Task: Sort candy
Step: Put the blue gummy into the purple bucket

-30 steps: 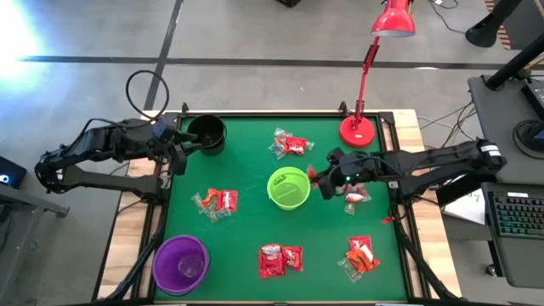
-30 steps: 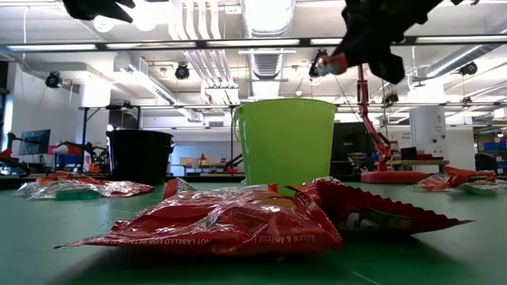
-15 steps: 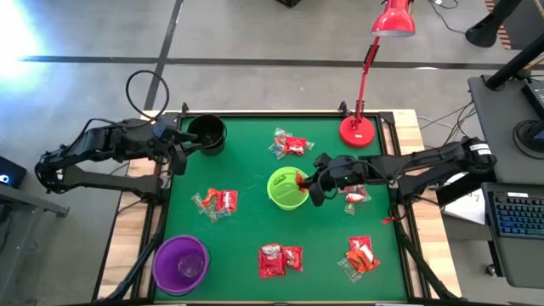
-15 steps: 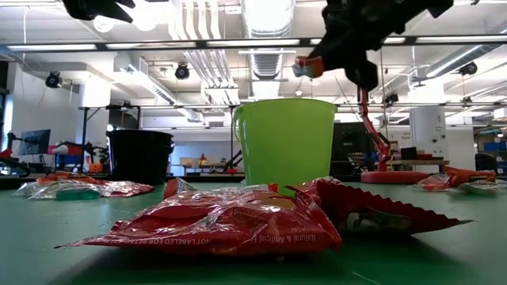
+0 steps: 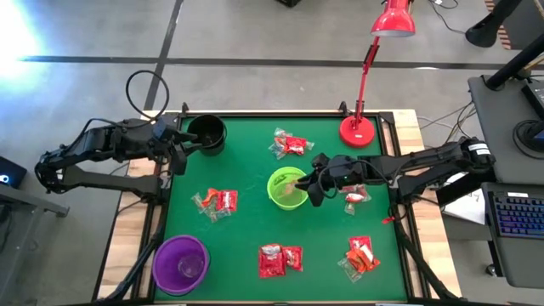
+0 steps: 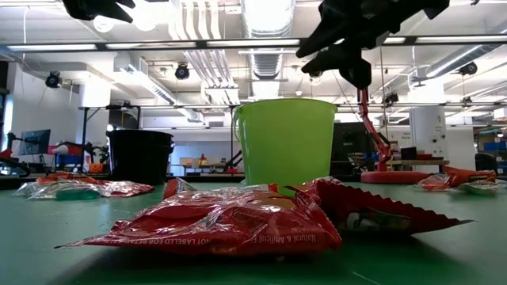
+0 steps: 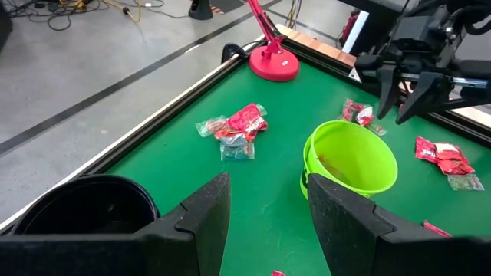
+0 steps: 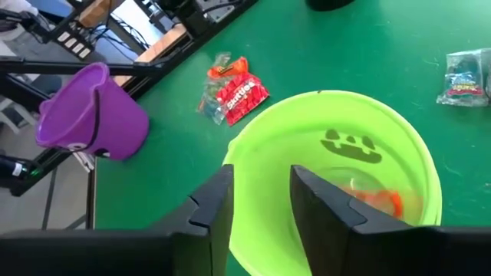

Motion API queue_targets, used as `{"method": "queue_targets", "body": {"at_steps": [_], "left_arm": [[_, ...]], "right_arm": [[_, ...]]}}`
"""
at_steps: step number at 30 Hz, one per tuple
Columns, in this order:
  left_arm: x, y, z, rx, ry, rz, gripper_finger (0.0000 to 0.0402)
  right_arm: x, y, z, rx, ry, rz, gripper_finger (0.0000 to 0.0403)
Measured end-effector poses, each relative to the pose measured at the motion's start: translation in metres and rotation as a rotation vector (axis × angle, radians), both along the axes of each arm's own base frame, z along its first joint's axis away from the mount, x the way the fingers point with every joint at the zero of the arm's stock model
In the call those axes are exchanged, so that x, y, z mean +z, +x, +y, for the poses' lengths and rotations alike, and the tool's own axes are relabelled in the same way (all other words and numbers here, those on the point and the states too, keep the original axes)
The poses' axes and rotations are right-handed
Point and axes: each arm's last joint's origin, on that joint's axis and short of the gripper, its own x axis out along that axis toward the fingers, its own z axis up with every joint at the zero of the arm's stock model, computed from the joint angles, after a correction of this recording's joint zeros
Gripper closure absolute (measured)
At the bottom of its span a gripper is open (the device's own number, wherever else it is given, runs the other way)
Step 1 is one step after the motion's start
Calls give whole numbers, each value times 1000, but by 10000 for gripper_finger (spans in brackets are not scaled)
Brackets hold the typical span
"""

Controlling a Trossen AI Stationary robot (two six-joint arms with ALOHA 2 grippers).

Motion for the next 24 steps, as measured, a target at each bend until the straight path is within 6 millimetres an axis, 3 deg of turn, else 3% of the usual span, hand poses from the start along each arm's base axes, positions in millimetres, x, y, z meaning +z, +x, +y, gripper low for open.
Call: {"method": "queue_targets", "body": {"at_steps": [9,24], "left_arm": [[-2,6,1,0,-3,23,243],[-25,44,-1,-137,-171,215,220]], "right_arm": [[6,-3,0,-1,3,-28,270],[47,-30,-3,-14,-70,-218,264]]}}
